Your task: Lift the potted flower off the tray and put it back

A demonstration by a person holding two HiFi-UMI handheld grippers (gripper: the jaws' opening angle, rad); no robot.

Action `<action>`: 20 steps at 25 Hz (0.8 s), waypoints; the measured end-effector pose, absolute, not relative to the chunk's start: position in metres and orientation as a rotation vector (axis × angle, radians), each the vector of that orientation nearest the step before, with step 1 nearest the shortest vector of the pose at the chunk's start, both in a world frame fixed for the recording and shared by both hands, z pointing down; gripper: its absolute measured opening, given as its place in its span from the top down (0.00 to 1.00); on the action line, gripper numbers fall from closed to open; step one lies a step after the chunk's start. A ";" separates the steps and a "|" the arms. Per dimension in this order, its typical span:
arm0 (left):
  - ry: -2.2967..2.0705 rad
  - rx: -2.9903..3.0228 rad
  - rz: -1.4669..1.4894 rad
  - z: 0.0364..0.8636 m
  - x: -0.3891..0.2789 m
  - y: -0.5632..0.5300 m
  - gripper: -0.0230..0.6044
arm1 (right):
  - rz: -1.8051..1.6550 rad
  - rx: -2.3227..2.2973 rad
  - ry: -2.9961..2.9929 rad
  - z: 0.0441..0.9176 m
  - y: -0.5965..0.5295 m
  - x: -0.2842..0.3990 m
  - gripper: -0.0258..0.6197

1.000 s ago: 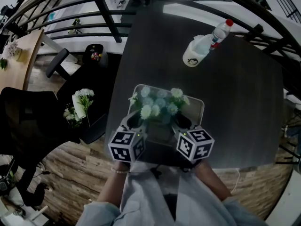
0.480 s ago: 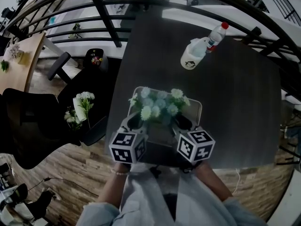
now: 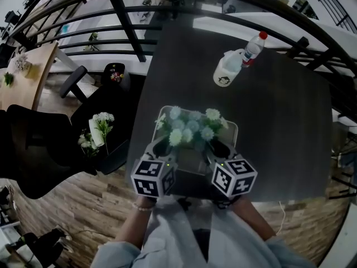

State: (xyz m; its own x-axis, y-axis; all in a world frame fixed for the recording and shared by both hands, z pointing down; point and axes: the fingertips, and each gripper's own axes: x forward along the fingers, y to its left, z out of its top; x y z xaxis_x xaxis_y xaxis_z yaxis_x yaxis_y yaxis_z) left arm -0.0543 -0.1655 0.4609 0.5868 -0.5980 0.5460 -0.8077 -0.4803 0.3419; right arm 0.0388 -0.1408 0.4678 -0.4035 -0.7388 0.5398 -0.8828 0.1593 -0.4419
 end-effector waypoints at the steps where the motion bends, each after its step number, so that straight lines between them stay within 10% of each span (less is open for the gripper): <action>1: -1.115 2.245 0.477 0.459 -0.054 -0.166 0.83 | 1.070 1.592 -2.235 0.466 -0.141 0.039 0.77; 20: -1.198 2.287 0.396 0.406 -0.053 -0.168 0.83 | 0.944 1.639 -2.337 0.412 -0.148 0.042 0.77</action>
State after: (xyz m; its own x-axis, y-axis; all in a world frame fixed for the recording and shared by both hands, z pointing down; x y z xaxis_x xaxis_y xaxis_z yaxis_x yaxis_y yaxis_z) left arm -0.0526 -0.1679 0.4062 0.5656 -0.6714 0.4788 -0.8245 -0.4715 0.3128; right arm 0.0419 -0.1476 0.4120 -0.3993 -0.8014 0.4453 -0.8858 0.2121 -0.4127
